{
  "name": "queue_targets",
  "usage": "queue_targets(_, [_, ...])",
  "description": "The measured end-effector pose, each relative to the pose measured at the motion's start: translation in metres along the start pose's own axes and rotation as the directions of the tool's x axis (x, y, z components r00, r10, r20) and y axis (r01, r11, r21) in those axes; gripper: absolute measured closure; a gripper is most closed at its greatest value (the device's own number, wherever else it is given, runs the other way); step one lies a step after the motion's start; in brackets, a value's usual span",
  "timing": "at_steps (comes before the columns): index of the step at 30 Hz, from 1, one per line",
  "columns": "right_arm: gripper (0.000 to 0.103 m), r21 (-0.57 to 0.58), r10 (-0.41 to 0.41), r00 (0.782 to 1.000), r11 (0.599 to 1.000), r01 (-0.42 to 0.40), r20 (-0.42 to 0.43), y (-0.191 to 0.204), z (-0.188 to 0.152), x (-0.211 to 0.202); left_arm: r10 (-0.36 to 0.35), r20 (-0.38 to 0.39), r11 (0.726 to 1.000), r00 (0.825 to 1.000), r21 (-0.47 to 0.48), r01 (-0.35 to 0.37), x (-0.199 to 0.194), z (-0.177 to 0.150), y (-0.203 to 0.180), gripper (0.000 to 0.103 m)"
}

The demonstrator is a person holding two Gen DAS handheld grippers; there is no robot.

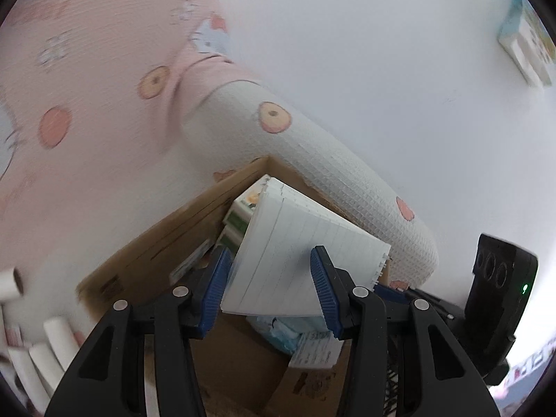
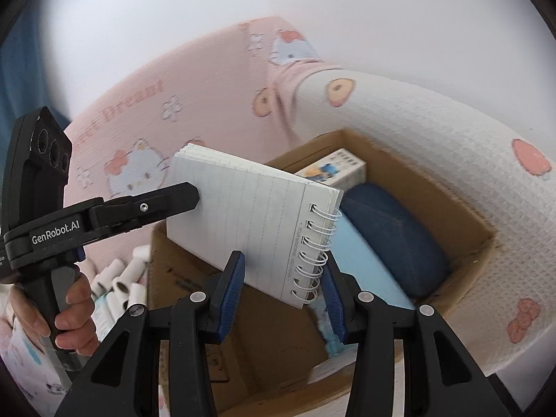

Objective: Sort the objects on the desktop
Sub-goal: 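Lift the notepad with the left gripper and carry it over the cardboard box, then lower the notepad into the box onto the blue case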

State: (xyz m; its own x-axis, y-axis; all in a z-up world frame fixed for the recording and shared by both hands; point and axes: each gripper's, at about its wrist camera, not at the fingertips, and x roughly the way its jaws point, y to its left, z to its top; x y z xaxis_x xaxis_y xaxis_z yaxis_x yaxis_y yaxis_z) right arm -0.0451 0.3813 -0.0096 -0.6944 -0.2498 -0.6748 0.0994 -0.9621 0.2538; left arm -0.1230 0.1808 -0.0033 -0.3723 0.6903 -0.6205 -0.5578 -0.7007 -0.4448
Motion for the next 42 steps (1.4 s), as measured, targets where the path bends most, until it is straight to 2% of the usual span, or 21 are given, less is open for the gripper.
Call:
queue_targets(4, [0.062, 0.055, -0.036, 0.999, 0.998, 0.037, -0.016, -0.015, 0.009, 0.002, -0.020, -0.039, 1.000, 0.999, 0.016, 0.021, 0.023, 0.014, -0.012, 0.051])
queue_targets(11, [0.062, 0.122, -0.108, 0.993, 0.986, 0.113, -0.049, -0.039, 0.016, 0.004, -0.093, -0.094, 0.996, 0.991, -0.026, 0.091, 0.062, 0.026, -0.014, 0.051])
queue_targets(14, [0.061, 0.163, -0.144, 0.984, 0.974, 0.159, -0.100, -0.051, 0.016, 0.010, -0.080, -0.136, 0.996, 0.988, -0.039, 0.075, 0.080, 0.025, -0.017, 0.051])
queue_targets(19, [0.060, 0.152, -0.208, 0.969, 0.962, 0.228, -0.137, -0.060, 0.018, 0.012, -0.118, -0.164, 0.993, 0.979, -0.047, 0.112, 0.094, 0.028, -0.017, 0.051])
queue_targets(22, [0.060, 0.149, -0.228, 0.962, 0.956, 0.251, -0.152, -0.063, 0.022, 0.010, -0.132, -0.156, 0.991, 0.979, -0.057, 0.125, 0.097, 0.031, -0.019, 0.051])
queue_targets(25, [0.060, 0.135, -0.266, 0.950, 0.948, 0.289, -0.166, -0.063, 0.027, 0.012, -0.121, -0.166, 0.993, 0.979, -0.028, 0.117, 0.102, 0.032, -0.022, 0.051])
queue_targets(27, [0.059, 0.130, -0.294, 0.938, 0.939, 0.319, -0.182, -0.064, 0.027, 0.017, -0.112, -0.204, 0.993, 0.972, 0.004, 0.116, 0.110, 0.030, -0.024, 0.051])
queue_targets(29, [0.059, 0.118, -0.329, 0.921, 0.926, 0.358, -0.210, -0.066, 0.027, 0.026, -0.071, -0.243, 0.996, 0.968, 0.035, 0.082, 0.119, 0.026, -0.027, 0.051])
queue_targets(31, [0.060, 0.107, -0.336, 0.913, 0.924, 0.367, -0.230, -0.067, 0.025, 0.032, -0.056, -0.259, 0.995, 0.964, 0.070, 0.077, 0.125, 0.022, -0.030, 0.052])
queue_targets(33, [0.060, 0.104, -0.328, 0.913, 0.927, 0.360, -0.241, -0.068, 0.024, 0.036, -0.027, -0.287, 0.992, 0.958, 0.112, 0.062, 0.131, 0.018, -0.035, 0.060])
queue_targets(35, [0.060, 0.090, -0.325, 0.914, 0.930, 0.355, -0.244, -0.066, 0.024, 0.037, -0.001, -0.316, 0.991, 0.949, 0.124, 0.042, 0.138, 0.014, -0.038, 0.073])
queue_targets(36, [0.060, 0.067, -0.334, 0.908, 0.930, 0.361, -0.251, -0.064, 0.023, 0.039, 0.011, -0.318, 0.992, 0.948, 0.125, 0.030, 0.139, 0.013, -0.038, 0.074])
queue_targets(39, [0.060, 0.033, -0.320, 0.918, 0.941, 0.336, -0.233, -0.061, 0.022, 0.038, 0.055, -0.311, 0.988, 0.949, 0.155, -0.006, 0.141, 0.010, -0.037, 0.078])
queue_targets(42, [0.060, 0.011, -0.299, 0.923, 0.950, 0.311, -0.241, -0.060, 0.021, 0.039, 0.049, -0.311, 0.991, 0.949, 0.131, -0.008, 0.140, 0.011, -0.034, 0.078])
